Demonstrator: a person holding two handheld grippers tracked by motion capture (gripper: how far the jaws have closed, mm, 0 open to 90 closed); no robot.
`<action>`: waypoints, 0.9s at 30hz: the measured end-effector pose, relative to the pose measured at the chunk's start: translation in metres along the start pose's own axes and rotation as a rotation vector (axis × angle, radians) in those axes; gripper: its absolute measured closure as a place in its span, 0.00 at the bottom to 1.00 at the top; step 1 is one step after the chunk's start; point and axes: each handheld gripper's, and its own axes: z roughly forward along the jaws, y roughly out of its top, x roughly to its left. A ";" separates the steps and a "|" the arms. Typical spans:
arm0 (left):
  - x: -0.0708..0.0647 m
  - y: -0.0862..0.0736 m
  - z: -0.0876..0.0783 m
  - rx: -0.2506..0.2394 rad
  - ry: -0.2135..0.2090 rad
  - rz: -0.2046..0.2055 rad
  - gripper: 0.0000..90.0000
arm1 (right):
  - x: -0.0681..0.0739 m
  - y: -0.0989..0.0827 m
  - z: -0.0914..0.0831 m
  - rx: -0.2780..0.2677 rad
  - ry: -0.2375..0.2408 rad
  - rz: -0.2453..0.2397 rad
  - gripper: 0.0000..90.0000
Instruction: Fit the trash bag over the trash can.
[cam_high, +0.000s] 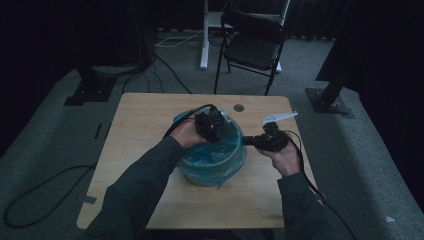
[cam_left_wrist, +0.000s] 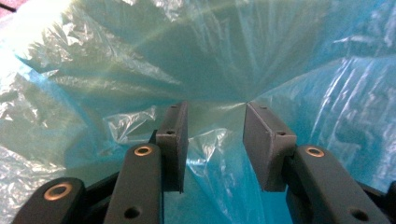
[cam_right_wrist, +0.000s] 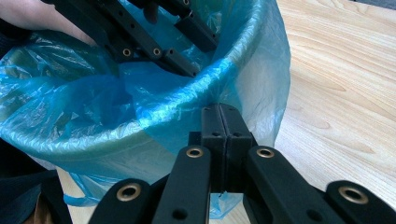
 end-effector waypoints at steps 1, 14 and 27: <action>0.000 0.000 0.001 0.007 0.000 -0.003 0.67 | 0.000 0.000 0.000 0.000 -0.001 0.001 0.99; 0.006 -0.001 0.001 0.046 0.124 -0.070 0.66 | 0.000 0.000 -0.004 -0.011 0.002 0.001 0.91; 0.000 0.000 0.000 0.032 0.081 -0.044 0.66 | -0.001 -0.001 -0.004 -0.012 0.004 0.002 0.90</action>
